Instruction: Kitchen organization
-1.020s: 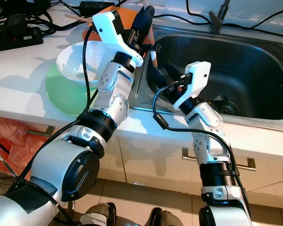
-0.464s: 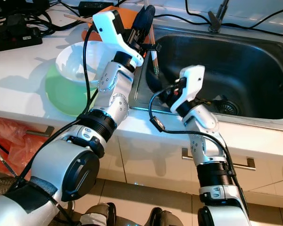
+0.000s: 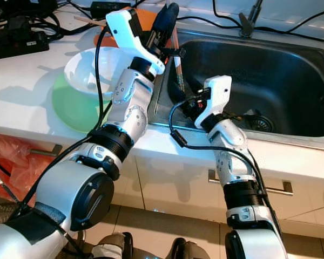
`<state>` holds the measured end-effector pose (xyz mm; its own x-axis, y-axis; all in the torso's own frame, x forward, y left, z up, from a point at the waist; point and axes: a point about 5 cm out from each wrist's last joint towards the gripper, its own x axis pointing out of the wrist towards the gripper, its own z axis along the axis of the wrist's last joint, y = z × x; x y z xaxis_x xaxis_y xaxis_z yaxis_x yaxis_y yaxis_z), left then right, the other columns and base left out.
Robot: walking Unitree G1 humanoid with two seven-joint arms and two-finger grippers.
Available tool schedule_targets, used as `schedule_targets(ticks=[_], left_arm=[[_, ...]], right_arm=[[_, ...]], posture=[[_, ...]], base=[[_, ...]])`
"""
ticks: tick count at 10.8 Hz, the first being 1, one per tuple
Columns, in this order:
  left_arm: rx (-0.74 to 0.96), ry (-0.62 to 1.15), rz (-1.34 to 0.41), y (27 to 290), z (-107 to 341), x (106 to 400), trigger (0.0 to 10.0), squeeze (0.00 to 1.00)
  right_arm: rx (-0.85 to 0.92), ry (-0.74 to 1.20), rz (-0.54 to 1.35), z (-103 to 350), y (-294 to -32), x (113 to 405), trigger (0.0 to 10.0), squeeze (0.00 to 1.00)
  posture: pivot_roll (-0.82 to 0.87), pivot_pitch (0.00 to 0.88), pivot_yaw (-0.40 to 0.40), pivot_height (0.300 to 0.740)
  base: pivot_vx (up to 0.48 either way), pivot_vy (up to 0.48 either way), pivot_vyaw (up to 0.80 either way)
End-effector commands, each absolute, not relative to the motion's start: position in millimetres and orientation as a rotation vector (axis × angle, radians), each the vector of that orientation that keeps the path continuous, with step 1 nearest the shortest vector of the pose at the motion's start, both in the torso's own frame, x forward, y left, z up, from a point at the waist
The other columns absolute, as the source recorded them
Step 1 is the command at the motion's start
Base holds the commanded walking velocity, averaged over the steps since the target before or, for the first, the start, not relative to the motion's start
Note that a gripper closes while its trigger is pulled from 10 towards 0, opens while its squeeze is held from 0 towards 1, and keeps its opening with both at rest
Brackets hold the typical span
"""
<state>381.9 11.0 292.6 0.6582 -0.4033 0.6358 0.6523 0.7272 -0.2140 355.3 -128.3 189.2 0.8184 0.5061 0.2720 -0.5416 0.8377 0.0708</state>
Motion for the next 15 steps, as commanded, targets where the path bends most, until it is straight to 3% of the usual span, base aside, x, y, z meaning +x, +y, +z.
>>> schedule_targets(ticks=[1, 2, 3, 4, 6, 15], left_arm=[[-0.583, -0.581, -0.836, -68, 305, 343, 10.0, 0.00], [-0.587, -0.572, -0.839, -68, 303, 343, 10.0, 0.00], [-0.588, -0.558, -0.842, -69, 299, 343, 10.0, 0.00], [-0.588, -0.553, -0.844, -69, 298, 342, 10.0, 0.00], [-0.585, -0.543, -0.854, -71, 296, 342, 10.0, 0.00], [-0.548, -0.517, -0.867, -74, 289, 340, 10.0, 0.00]], right_arm=[[0.143, -0.267, 0.524, 193, -133, 359, 10.0, 0.00], [0.143, -0.263, 0.517, 192, -133, 360, 7.5, 0.00], [0.149, -0.269, 0.513, 192, -133, 360, 4.0, 0.00], [0.151, -0.272, 0.516, 193, -133, 360, 1.9, 0.00], [0.150, -0.283, 0.526, 195, -131, 360, 0.0, 0.00], [0.152, -0.300, 0.539, 198, -127, 358, 0.0, 0.00]], posture=[[0.11, 0.151, -0.023, 0.740], [0.11, 0.151, -0.022, 0.740], [0.11, 0.153, -0.022, 0.740], [0.11, 0.153, -0.022, 0.740], [0.12, 0.153, -0.021, 0.740], [0.11, 0.150, -0.017, 0.740]], base=[[0.000, 0.000, 0.00], [0.000, 0.000, 0.00], [0.000, 0.000, 0.00], [0.000, 0.000, 0.00], [0.000, 0.000, 0.00], [0.000, 0.000, 0.00]])
